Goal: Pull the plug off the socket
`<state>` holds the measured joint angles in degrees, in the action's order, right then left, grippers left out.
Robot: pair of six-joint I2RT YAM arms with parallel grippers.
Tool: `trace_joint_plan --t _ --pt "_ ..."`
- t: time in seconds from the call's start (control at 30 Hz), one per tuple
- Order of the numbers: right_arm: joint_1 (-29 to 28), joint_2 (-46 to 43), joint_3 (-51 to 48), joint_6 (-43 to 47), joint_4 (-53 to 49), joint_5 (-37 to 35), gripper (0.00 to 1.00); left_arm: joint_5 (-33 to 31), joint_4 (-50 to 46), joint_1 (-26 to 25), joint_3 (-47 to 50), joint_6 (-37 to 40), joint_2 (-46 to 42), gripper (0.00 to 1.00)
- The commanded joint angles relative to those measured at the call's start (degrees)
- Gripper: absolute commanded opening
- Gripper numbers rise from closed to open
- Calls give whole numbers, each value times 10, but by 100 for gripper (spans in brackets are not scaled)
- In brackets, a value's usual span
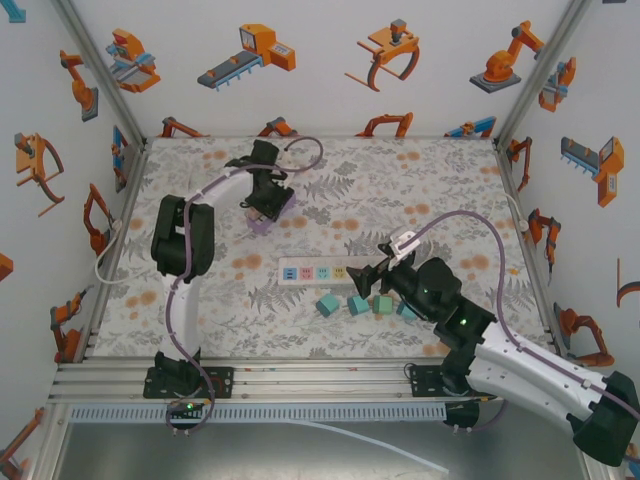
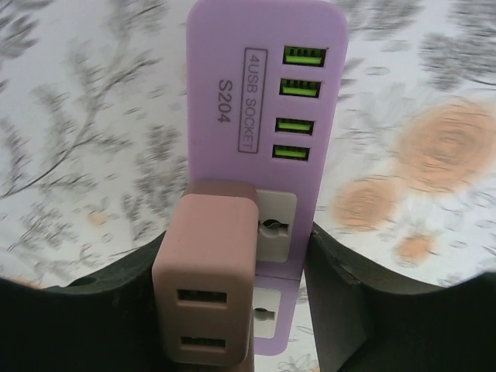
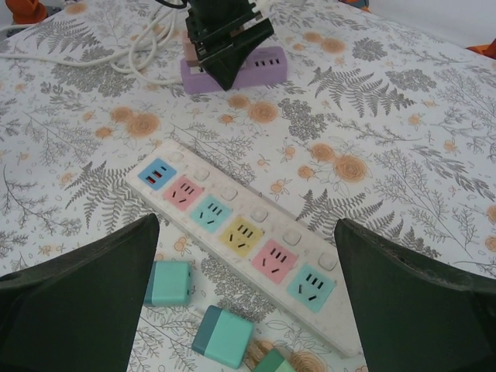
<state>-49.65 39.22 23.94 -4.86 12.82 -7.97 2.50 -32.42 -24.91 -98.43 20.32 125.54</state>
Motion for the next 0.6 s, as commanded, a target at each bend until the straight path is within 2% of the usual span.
trace_joint_plan --t 0.0,0.27,0.4,0.57 --pt "-3 -12 15 -1 -3 -17 84 79 -12 -46 1 85 -49 44" --pt "-3 -47 14 -7 -37 -28 84 103 0 -161 -14 231 -27 45" --pt "-2 -76 11 -9 -59 -37 84 116 -8 -195 -32 265 -4 48" --pt "-2 -114 5 -8 -85 -53 84 100 5 -215 -39 272 9 53"
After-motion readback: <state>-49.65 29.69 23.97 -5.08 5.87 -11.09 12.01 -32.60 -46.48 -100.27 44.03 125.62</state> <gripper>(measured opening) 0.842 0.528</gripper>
